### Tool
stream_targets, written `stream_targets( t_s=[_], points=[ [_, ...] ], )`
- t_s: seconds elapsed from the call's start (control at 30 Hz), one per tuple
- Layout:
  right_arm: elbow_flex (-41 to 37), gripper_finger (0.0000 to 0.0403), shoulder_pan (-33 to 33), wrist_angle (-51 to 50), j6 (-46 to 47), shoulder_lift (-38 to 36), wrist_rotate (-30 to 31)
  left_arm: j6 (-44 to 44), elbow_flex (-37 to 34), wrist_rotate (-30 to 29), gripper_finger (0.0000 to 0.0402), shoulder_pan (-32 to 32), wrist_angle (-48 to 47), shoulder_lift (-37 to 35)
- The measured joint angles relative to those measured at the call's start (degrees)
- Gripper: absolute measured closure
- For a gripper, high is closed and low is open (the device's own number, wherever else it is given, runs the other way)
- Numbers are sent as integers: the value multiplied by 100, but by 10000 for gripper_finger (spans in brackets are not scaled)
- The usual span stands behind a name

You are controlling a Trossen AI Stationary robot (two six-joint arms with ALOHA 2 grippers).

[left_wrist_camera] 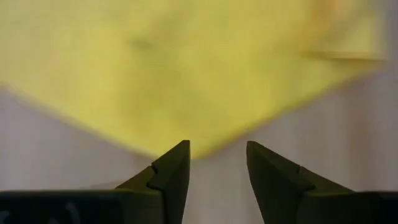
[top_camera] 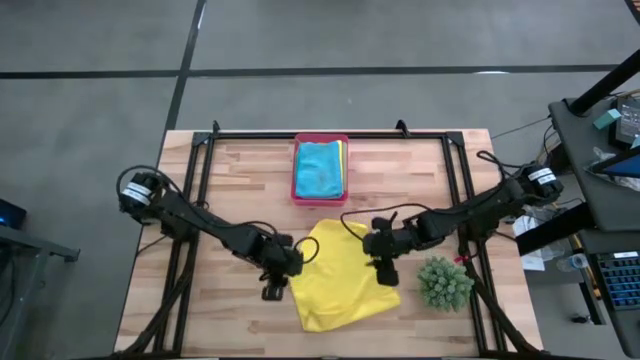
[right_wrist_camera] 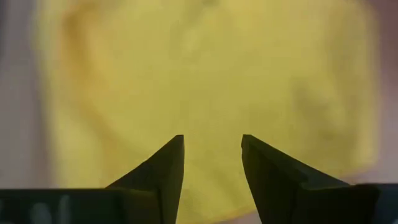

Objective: Fold microfiber towels
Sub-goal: Fold the yellow towel

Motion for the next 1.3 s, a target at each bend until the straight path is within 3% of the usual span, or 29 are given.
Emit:
stream_targets(
  t_s=[0.17, 0.3, 0.4, 0.5, 0.63, 0.9, 1.07, 1.17, 1.3],
  points=[
    [-312, 270, -253, 662, -208, 100, 683, -20, -402, -731, 259, 252, 63, -2],
    [-571, 296, -467, 1315, -205, 233, 902, -159, -784, -757, 259, 483, 958, 10],
    [-590, 311, -630, 1278, -142, 361, 1303, -310, -1024, -757, 259, 607, 1402, 13],
    [-590, 315, -835, 1293, -122, 475, 1268, -442, -1158, -764, 259, 651, 1637, 13],
    [-590, 293, -1177, 1315, 2, 699, 830, -472, -1200, -753, 259, 647, 2083, 40],
    [-590, 225, -1542, 1378, -52, 1213, 781, -608, -1204, -755, 259, 648, 2297, 184],
    [-588, 211, -1565, 1649, -249, 1389, 732, -612, -1204, -753, 259, 649, 2377, 373],
    [-588, 232, -1565, 1799, -412, 1426, 552, -610, -1200, -764, 261, 649, 2409, 464],
    [-593, 300, -1546, 1822, -636, 1315, 458, -537, -1189, -817, 289, 649, 2405, 525]
  ],
)
